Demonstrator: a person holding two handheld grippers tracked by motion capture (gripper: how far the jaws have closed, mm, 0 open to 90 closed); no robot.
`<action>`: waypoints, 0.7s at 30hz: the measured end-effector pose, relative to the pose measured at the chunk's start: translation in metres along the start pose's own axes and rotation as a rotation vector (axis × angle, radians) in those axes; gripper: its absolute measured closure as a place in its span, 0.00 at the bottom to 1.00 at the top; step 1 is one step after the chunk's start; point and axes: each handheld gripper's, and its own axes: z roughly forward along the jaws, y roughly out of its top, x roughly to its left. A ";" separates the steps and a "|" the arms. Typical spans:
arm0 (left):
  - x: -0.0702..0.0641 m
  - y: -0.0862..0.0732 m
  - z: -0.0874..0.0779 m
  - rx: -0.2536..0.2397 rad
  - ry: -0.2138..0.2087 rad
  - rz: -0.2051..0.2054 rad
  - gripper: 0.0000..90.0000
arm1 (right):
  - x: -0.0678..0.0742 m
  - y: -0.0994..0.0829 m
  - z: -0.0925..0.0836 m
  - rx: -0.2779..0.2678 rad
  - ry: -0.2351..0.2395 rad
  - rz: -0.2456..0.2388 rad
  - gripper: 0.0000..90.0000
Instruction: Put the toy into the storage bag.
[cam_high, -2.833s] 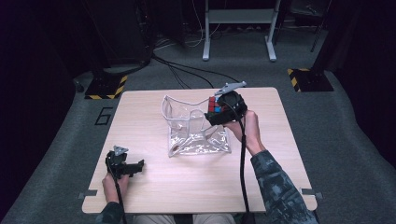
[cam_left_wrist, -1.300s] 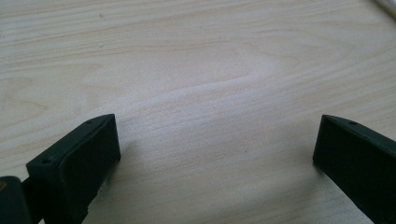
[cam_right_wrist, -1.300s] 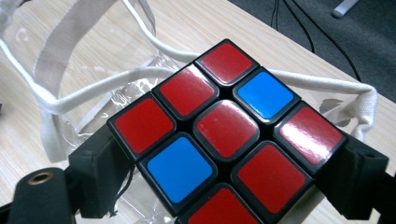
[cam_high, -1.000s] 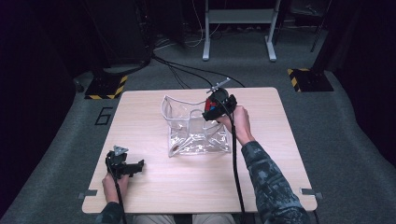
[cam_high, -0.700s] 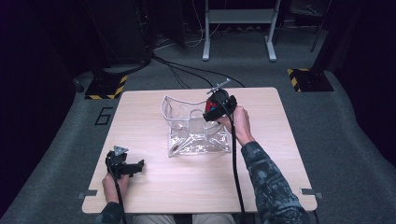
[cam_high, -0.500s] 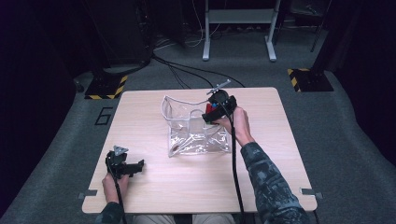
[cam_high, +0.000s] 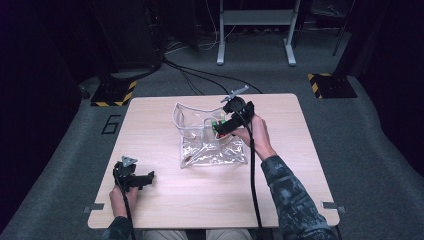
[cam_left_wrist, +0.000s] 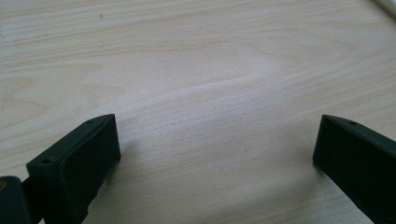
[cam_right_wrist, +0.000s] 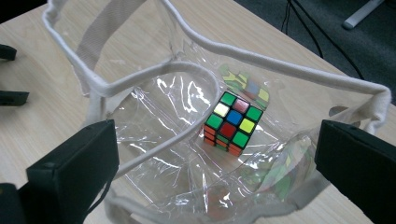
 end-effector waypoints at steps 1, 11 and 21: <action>0.000 0.000 0.000 0.000 0.000 0.000 0.00 | 0.002 -0.001 -0.003 -0.010 -0.006 0.006 0.00; 0.000 0.000 0.000 0.000 0.001 0.001 0.00 | 0.009 -0.014 -0.030 -0.069 -0.025 0.009 0.00; 0.000 0.000 0.000 0.000 0.001 0.001 0.00 | 0.009 -0.049 -0.045 -0.069 -0.052 0.020 0.00</action>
